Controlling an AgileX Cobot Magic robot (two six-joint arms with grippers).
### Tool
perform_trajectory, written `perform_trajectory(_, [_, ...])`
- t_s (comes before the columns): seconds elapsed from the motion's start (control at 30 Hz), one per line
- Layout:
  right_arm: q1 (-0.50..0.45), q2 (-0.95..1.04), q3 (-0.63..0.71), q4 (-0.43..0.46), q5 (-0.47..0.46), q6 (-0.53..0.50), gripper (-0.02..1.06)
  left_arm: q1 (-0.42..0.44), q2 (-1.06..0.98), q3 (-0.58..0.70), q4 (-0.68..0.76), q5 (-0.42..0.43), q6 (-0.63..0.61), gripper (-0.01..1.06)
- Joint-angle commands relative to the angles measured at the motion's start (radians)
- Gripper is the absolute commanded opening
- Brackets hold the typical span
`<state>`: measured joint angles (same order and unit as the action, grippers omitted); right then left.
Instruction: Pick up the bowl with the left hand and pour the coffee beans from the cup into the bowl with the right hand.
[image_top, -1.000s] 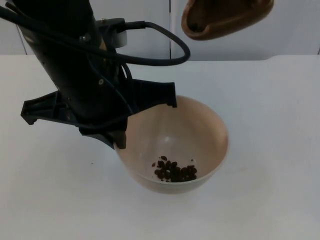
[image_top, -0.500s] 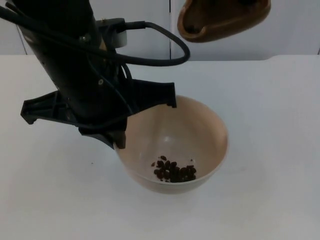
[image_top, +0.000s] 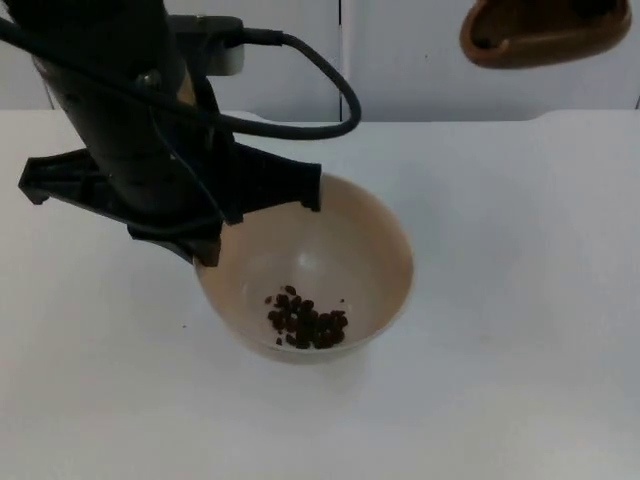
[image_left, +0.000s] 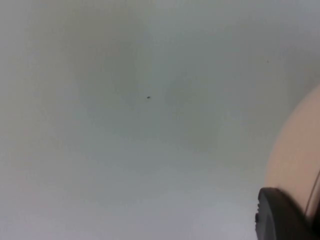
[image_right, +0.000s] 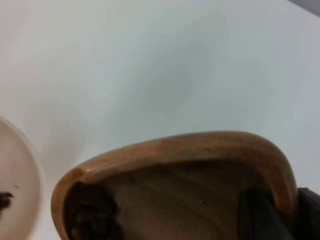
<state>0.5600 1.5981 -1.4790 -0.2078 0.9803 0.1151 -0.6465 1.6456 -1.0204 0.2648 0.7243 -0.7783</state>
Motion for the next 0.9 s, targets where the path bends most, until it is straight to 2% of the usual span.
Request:
perform_trajectory(0.0, [-0.030, -0.008, 0.046, 0.014, -0.055, -0.003, 0.00, 0.023, -0.005, 0.000, -0.016, -0.029, 0.017, 0.00])
perform_trajectory(0.07, [-0.046, -0.008, 0.077, 0.023, -0.077, -0.003, 0.00, 0.037, -0.003, 0.000, -0.042, -0.047, 0.053, 0.00])
perform_trajectory(0.2, [-0.108, -0.008, 0.195, 0.089, -0.201, -0.001, 0.00, 0.098, 0.020, 0.000, -0.169, -0.089, 0.185, 0.00])
perform_trajectory(0.23, [-0.108, -0.008, 0.195, 0.089, -0.201, -0.001, 0.00, 0.098, 0.020, 0.000, -0.169, -0.089, 0.185, 0.00])
perform_trajectory(0.4, [-0.148, -0.008, 0.326, 0.138, -0.332, 0.000, 0.00, 0.129, 0.084, 0.000, -0.172, -0.118, 0.198, 0.00])
perform_trajectory(0.57, [-0.148, -0.008, 0.399, 0.139, -0.419, 0.029, 0.00, 0.129, 0.152, 0.000, -0.176, -0.147, 0.224, 0.00])
perform_trajectory(0.87, [-0.148, 0.022, 0.458, 0.139, -0.495, 0.054, 0.00, 0.129, 0.236, 0.000, -0.176, -0.179, 0.231, 0.00])
